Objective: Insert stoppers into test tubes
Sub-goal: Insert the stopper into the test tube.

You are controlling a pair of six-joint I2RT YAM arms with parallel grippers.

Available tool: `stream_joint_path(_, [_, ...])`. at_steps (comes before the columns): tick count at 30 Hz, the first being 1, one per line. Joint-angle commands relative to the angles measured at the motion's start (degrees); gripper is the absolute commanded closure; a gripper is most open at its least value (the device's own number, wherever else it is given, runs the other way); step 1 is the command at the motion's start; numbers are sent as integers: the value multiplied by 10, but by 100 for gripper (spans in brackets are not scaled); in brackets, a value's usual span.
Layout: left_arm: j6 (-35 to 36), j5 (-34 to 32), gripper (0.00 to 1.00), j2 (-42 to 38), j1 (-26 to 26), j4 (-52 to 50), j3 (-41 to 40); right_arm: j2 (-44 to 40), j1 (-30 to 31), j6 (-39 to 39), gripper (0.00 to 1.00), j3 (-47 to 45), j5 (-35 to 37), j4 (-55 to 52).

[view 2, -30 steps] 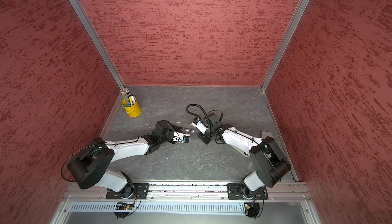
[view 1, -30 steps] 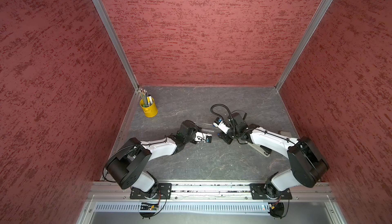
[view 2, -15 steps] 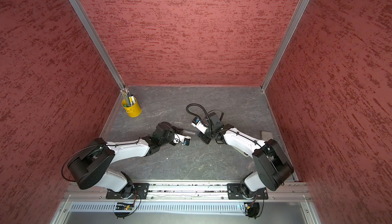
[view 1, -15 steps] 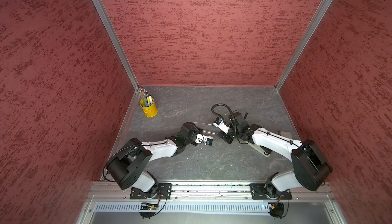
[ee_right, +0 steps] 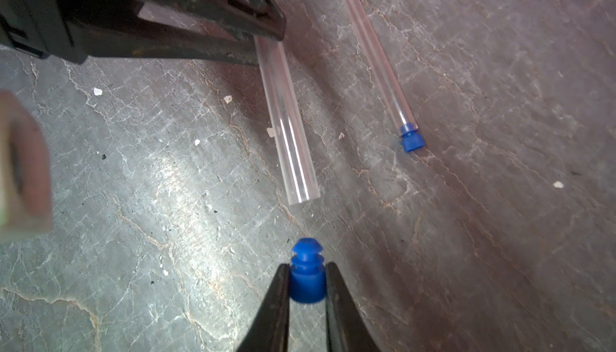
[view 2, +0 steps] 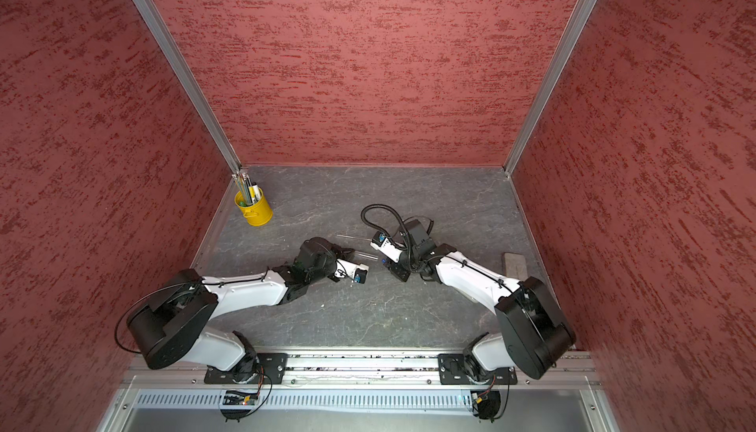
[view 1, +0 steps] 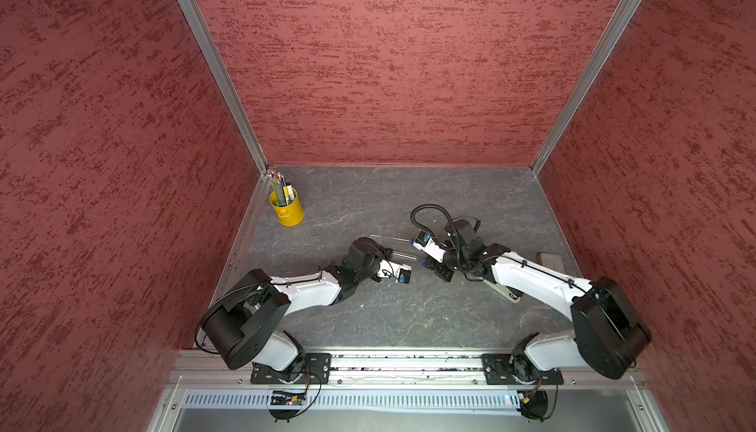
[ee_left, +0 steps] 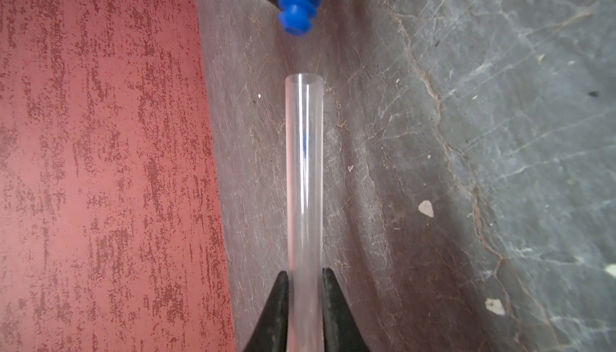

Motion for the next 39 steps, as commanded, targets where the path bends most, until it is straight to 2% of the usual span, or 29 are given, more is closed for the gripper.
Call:
stream_joint_path(1, [9,-8,82,-6,-7,16,-7,-11,4,-15,79,-4,-6,-3])
stream_joint_path(15, [14,-14,82,-8,-16,53,-21,-19,16,-25,79,-11,-5,-6])
stream_joint_path(39, [7,-12,82,-22,-28,56,-27,-23,18,-28,78,-11,2,-3])
